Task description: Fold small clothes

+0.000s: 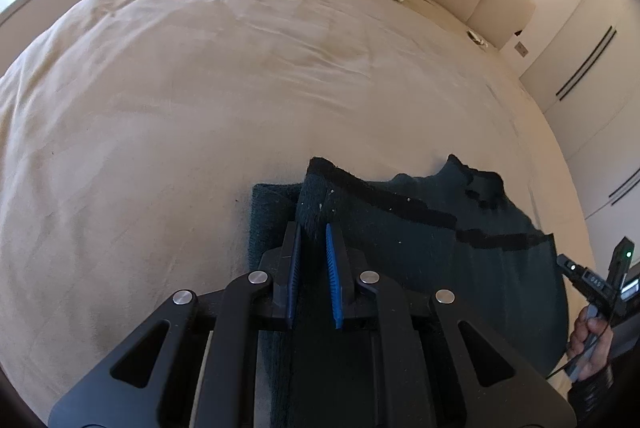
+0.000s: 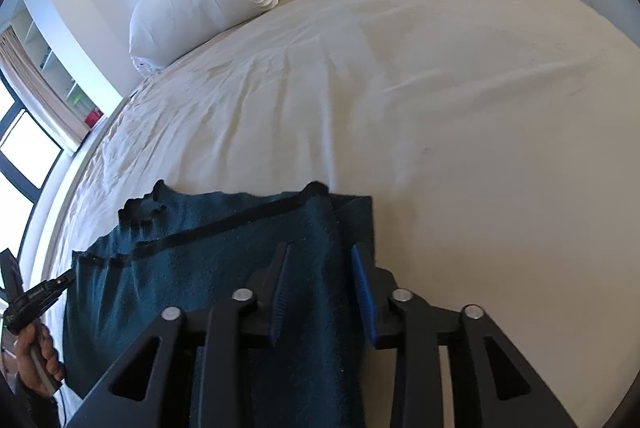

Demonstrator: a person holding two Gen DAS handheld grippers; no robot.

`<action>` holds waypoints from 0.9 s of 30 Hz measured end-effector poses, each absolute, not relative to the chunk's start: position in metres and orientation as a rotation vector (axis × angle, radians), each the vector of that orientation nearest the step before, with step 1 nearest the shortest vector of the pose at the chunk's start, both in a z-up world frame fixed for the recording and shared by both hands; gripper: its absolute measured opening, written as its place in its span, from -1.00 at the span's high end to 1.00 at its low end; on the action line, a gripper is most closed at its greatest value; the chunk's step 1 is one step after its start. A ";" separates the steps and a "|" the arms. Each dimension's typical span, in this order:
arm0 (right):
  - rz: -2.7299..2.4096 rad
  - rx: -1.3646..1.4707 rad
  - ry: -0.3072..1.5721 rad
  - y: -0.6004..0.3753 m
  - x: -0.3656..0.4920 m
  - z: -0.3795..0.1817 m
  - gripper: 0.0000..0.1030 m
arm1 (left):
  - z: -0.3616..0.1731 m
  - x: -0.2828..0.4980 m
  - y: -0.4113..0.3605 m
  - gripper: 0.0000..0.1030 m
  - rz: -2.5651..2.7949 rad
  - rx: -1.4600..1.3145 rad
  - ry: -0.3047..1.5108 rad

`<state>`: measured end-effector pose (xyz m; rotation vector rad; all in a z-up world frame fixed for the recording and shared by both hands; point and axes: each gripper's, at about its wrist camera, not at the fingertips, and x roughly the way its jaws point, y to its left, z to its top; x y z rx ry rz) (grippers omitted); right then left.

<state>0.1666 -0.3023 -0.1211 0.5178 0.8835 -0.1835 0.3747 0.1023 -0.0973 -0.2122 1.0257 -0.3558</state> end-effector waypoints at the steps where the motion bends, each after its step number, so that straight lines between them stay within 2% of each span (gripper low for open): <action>1: -0.187 0.509 0.884 -0.302 0.167 -0.122 0.26 | -0.098 0.375 0.103 0.77 -0.356 -0.211 1.027; 3: -0.160 0.489 0.911 -0.299 0.172 -0.127 0.35 | -0.101 0.375 0.104 0.77 -0.355 -0.218 1.027; 4: -0.153 0.482 0.920 -0.297 0.174 -0.128 0.68 | -0.102 0.375 0.105 0.80 -0.352 -0.220 1.027; 5: -0.153 0.460 0.929 -0.295 0.175 -0.130 0.84 | -0.103 0.375 0.104 0.86 -0.347 -0.211 1.026; 18: -0.245 0.506 0.869 -0.309 0.162 -0.133 0.88 | -0.111 0.353 0.123 0.91 -0.247 -0.233 0.982; 24: -0.214 0.586 0.857 -0.323 0.163 -0.153 0.90 | -0.118 0.353 0.132 0.85 -0.223 -0.267 0.978; 26: -0.198 0.593 0.855 -0.325 0.160 -0.148 0.82 | -0.117 0.351 0.133 0.84 -0.230 -0.263 0.971; 27: -0.208 0.585 0.858 -0.325 0.157 -0.144 0.70 | -0.116 0.351 0.135 0.82 -0.238 -0.275 0.967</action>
